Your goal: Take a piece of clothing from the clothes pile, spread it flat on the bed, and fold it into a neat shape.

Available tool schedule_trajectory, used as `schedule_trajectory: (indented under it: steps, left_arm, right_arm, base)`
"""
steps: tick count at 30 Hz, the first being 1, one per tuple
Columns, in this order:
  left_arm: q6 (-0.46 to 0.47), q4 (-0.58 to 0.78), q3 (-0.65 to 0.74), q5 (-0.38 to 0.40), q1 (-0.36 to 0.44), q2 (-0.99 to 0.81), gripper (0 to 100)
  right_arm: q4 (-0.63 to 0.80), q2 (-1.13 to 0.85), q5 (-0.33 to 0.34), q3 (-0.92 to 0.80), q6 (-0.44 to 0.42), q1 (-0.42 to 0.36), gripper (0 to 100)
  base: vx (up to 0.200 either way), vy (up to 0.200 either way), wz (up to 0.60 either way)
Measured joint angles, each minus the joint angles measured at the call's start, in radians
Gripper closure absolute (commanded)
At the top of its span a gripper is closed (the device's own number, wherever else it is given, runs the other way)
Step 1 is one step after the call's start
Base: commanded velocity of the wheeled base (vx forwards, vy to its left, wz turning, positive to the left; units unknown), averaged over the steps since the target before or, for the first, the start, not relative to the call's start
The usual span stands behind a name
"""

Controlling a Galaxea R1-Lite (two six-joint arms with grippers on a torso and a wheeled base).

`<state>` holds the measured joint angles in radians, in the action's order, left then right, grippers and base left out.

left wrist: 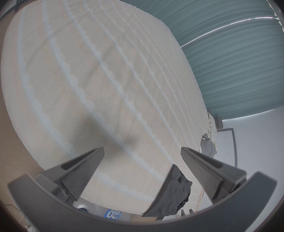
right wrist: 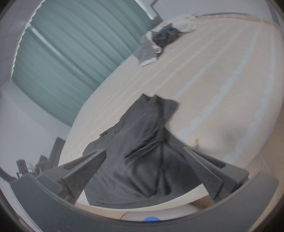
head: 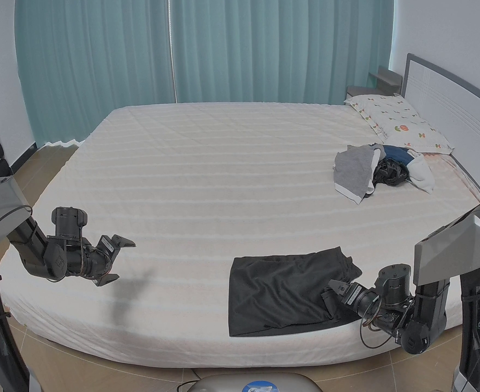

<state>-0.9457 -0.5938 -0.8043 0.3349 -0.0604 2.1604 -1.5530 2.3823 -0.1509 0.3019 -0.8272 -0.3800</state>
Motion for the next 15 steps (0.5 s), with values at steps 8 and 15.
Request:
schedule_trajectory:
  steps: [8,15]
  left_arm:
    - [0.002,-0.002,0.003,-0.006,0.005,0.008,0]
    - [0.003,-0.002,0.002,-0.006,0.004,0.012,0]
  right_arm:
    - [0.010,-0.001,-0.044,0.036,0.167,-0.037,0]
    - [0.091,0.021,-0.046,0.080,0.201,-0.040,0]
  base:
    - [0.000,0.000,0.00]
    - [0.000,0.000,0.00]
